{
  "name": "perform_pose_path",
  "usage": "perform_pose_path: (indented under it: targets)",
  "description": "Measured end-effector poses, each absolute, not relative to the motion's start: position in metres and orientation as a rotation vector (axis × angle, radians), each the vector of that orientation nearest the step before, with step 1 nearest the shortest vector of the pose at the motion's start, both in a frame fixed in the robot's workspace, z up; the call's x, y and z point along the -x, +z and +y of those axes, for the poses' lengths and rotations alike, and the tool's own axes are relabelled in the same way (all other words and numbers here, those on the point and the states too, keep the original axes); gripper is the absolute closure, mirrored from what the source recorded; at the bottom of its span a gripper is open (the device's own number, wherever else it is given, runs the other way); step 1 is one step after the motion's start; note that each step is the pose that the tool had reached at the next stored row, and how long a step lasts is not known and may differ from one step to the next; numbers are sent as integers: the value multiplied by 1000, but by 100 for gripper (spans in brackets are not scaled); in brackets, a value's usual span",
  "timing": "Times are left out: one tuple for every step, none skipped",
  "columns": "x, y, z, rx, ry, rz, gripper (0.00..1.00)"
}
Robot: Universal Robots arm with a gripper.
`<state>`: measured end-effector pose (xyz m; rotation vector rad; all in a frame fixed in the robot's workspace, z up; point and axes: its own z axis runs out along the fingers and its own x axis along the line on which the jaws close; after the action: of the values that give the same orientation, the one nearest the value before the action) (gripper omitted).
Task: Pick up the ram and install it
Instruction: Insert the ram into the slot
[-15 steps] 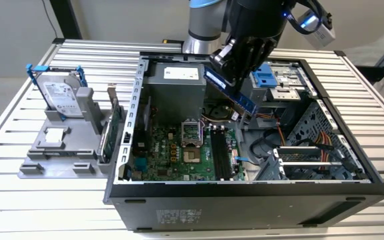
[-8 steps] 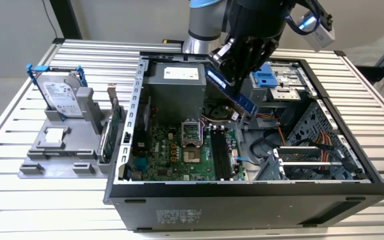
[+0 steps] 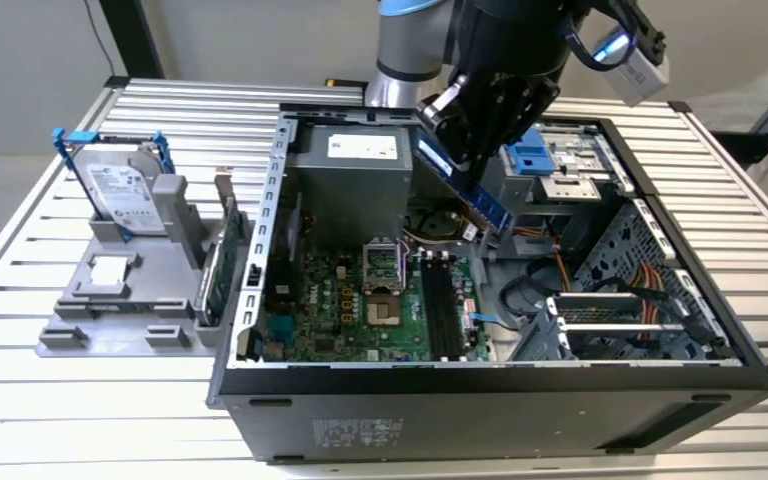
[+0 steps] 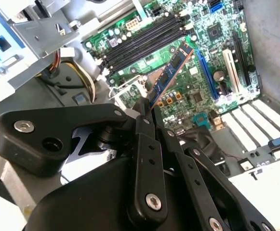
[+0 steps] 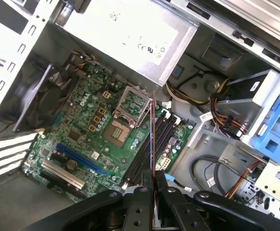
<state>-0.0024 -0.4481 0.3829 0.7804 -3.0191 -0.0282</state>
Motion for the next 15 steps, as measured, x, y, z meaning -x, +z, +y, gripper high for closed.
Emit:
perform_pose_path:
  targets:
    - [2,383,-448,-770,-28,-3022,100]
    - [2,383,-448,-760,-28,-3024,100]
    - [2,383,-448,-750,-29,-3027,100]
    - [2,383,-448,-741,-29,-3029,100]
    - [2,383,-448,-731,-29,-3032,100]
    - [2,383,-448,-722,-29,-3034,100]
    - [2,383,-448,-712,-29,-3036,100]
    - [2,383,-448,-703,-29,-3039,100]
    - [2,383,-448,-694,-29,-3041,100]
    - [2,383,-448,-684,-29,-3043,100]
    - [2,383,-448,-675,-29,-3045,100]
    - [2,383,-448,-666,-30,-3047,100]
    - [2,383,-448,-657,-30,-3049,100]
    - [2,383,-448,-646,-30,-3051,100]
    - [2,383,-448,-636,-30,-3054,100]
